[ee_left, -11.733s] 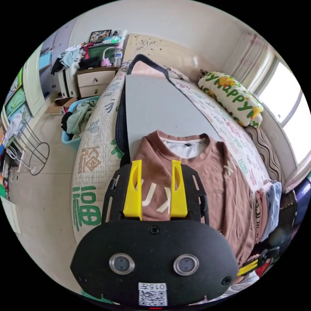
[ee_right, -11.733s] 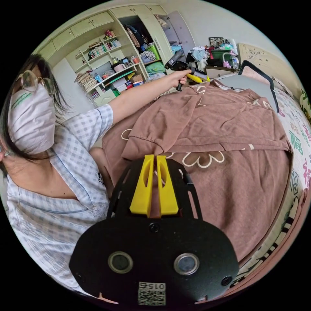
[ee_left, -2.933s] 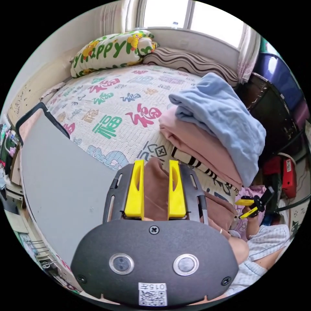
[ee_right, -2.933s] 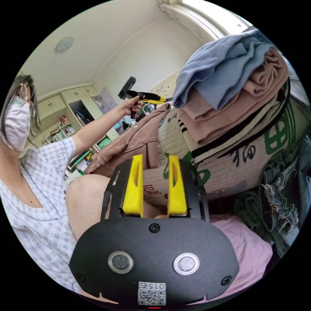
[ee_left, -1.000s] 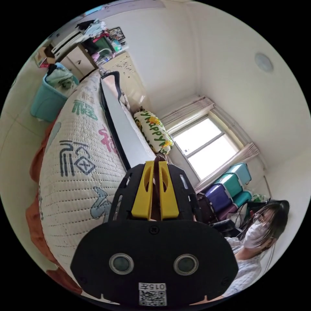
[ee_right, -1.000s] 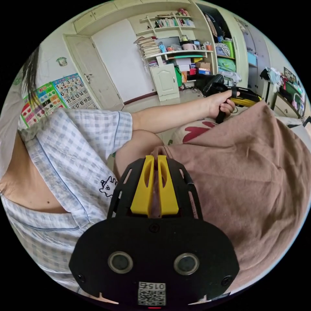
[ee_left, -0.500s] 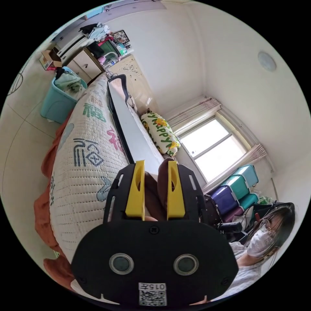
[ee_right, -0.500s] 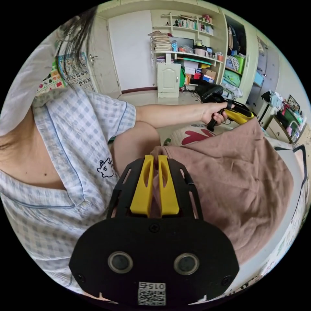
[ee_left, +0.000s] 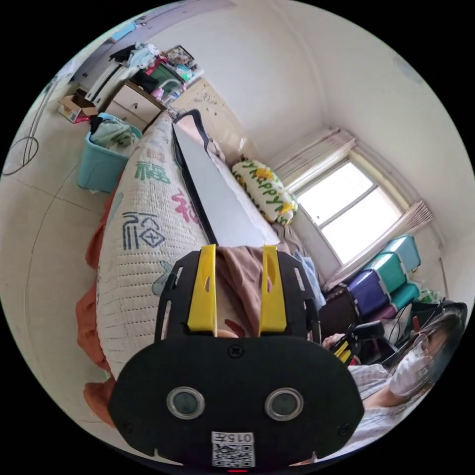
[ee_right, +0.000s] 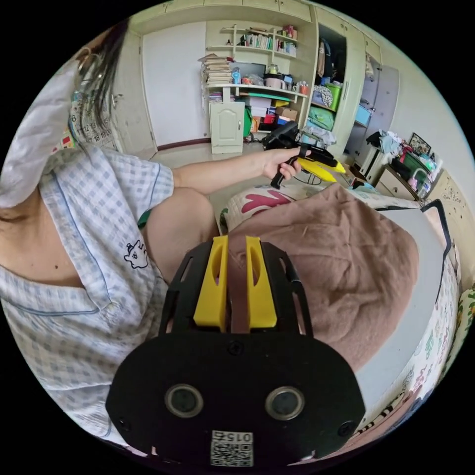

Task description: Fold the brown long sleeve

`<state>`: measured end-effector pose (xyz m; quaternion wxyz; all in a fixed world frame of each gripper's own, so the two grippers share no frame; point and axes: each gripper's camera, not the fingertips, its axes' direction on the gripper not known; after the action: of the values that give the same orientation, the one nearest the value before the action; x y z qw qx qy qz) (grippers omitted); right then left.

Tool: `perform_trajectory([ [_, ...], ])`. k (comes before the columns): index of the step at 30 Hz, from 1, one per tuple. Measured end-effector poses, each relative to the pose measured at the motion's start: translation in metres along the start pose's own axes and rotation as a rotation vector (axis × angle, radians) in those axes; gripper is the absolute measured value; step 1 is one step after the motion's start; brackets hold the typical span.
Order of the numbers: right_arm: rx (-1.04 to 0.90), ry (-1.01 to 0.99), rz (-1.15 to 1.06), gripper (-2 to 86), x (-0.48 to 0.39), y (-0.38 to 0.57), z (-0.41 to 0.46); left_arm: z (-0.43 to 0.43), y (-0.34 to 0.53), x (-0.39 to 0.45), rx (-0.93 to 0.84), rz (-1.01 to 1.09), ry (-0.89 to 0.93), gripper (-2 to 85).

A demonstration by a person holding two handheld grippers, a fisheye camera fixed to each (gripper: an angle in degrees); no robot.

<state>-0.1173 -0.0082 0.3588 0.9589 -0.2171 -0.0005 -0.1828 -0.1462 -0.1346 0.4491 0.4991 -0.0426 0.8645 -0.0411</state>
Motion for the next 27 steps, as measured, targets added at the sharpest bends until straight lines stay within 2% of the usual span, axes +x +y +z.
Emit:
perform_trajectory([
  [6, -0.128, -0.002, 0.017, 7.2, 0.009, -0.004, 0.021, 0.010, 0.004, 0.019, 0.055, 0.044, -0.056, 1.0],
  [9, -0.122, -0.004, 0.022, 7.3, 0.011, -0.001, 0.018, 0.013, 0.006, 0.033, 0.108, 0.089, -0.047, -0.2],
  [14, -0.044, -0.015, -0.005, 8.6, -0.005, -0.004, 0.007, 0.021, 0.011, 0.043, 0.111, 0.088, -0.067, 0.9],
  [17, -0.030, 0.048, -0.067, 9.6, -0.022, -0.006, 0.008, 0.015, 0.018, 0.050, 0.092, 0.075, -0.027, 5.4],
  [21, -0.032, 0.107, -0.040, 8.9, -0.014, 0.005, 0.000, -0.019, 0.032, 0.112, 0.047, 0.187, 0.003, 7.1],
  [23, -0.027, 0.067, 0.020, 8.8, 0.001, 0.016, -0.011, -0.032, 0.048, 0.146, 0.021, 0.241, 0.042, 7.1],
  [27, 0.107, 0.034, 0.144, 8.4, 0.027, 0.054, -0.060, -0.042, 0.145, 0.212, -0.076, 0.355, -0.009, 7.9],
])
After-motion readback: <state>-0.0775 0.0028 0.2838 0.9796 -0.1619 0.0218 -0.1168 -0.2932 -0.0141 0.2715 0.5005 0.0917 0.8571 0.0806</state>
